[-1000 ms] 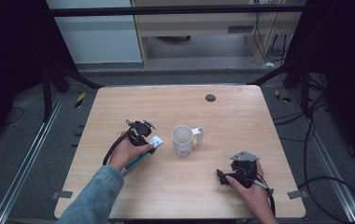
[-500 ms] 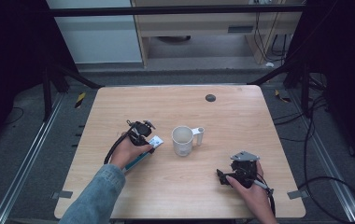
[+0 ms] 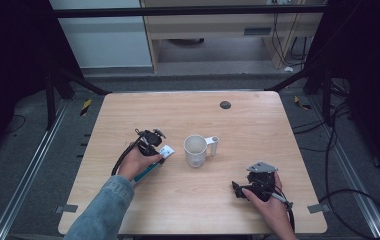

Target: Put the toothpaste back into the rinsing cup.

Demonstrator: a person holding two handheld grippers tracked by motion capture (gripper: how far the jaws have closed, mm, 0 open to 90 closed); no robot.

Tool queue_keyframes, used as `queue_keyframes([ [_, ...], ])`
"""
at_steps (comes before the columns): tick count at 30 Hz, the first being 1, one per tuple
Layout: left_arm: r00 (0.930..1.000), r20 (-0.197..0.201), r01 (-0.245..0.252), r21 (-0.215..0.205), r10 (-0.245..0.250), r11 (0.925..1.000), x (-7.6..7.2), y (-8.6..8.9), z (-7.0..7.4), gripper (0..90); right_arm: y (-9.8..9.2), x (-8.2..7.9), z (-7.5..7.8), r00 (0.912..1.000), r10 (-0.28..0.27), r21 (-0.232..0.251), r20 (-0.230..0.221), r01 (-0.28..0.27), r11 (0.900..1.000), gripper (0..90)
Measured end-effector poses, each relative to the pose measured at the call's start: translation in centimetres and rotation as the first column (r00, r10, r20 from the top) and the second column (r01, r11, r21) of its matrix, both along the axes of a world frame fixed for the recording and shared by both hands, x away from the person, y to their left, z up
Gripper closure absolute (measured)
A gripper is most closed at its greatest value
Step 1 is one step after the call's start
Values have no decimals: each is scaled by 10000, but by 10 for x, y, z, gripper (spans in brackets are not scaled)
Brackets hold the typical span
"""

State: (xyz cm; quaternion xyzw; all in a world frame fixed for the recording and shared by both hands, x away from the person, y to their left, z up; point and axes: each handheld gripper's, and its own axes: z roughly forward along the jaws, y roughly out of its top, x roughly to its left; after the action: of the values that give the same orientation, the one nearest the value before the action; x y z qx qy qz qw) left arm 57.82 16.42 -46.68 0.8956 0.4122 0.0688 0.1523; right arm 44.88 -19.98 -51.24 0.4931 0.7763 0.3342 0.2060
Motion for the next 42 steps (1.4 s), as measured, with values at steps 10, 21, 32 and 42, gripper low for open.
queue_keyframes([
  [10,10000,-46,29,168,-28,9999,1,-1,1,546,0,0,0,10000,-3,3,0,3,10000,5],
  [21,9999,81,139,243,-141,9996,-2,-5,4,646,0,0,0,10000,-3,3,-2,3,10000,5],
  [32,9987,490,104,-23,-103,9999,-7,2,13,769,0,0,0,10000,-4,-7,1,4,10000,5],
  [42,9904,1379,103,-640,-14,9979,-22,4,38,776,0,0,0,10000,-7,-12,6,7,10000,5],
])
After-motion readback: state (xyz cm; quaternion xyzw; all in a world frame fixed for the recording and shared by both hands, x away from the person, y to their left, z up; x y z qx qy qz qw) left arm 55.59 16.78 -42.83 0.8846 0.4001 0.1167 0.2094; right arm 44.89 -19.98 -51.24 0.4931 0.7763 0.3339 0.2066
